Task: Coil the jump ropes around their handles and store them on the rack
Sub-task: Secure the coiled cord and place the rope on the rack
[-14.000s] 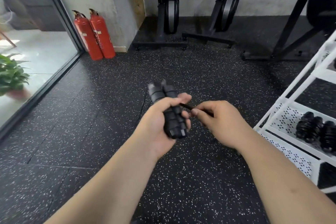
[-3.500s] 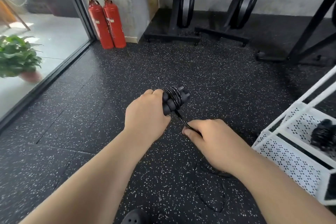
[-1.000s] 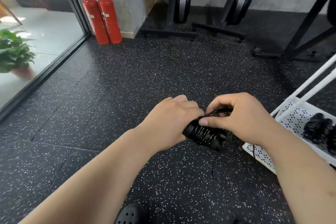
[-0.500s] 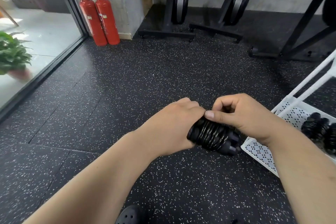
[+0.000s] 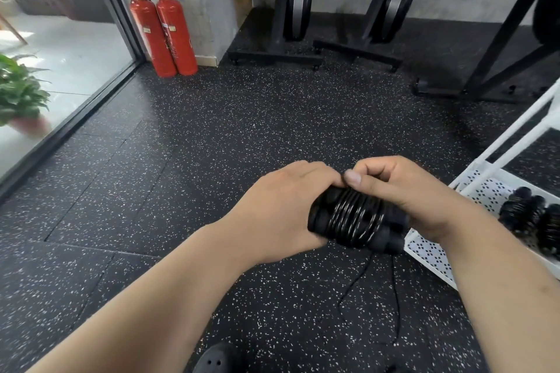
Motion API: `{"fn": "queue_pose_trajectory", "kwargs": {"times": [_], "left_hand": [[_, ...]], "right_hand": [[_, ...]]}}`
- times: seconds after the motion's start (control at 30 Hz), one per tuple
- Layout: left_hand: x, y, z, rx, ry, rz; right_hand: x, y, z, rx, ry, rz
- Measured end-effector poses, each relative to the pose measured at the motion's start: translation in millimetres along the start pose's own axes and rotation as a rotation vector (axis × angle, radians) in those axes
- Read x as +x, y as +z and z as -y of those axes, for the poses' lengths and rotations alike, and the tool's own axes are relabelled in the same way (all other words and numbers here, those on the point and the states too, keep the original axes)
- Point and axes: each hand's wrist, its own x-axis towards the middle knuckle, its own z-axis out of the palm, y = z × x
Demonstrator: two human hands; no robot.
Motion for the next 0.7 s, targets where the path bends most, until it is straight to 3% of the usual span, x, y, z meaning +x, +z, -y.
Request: {"fn": "queue_pose_trajectory", "kwargs": {"times": [0.13,0.27,0.43,0.6,0.7], "left_hand": [[-3,-4,-7,-0.308,-0.176,-0.015],[-1,-6,-8,-0.494,-0.272,0.026],[1,-1,0,-0.478,-0.381,-0.051],[3,0,7,-0.402,-0.458,-0.306],[3,-2,15,-0.353,-0.578,-0.371]], "right_hand": [[4,4,-4,0.077,0.042,0.005],[8,16,-14,0.164,0.057,-0.189],[15,32,-13,-0.154,0.220,-0.340],[20,41,-20,-0.166,0.155,-0.241],[22,48,-22,-0.277,0.105,-0.130]]}}
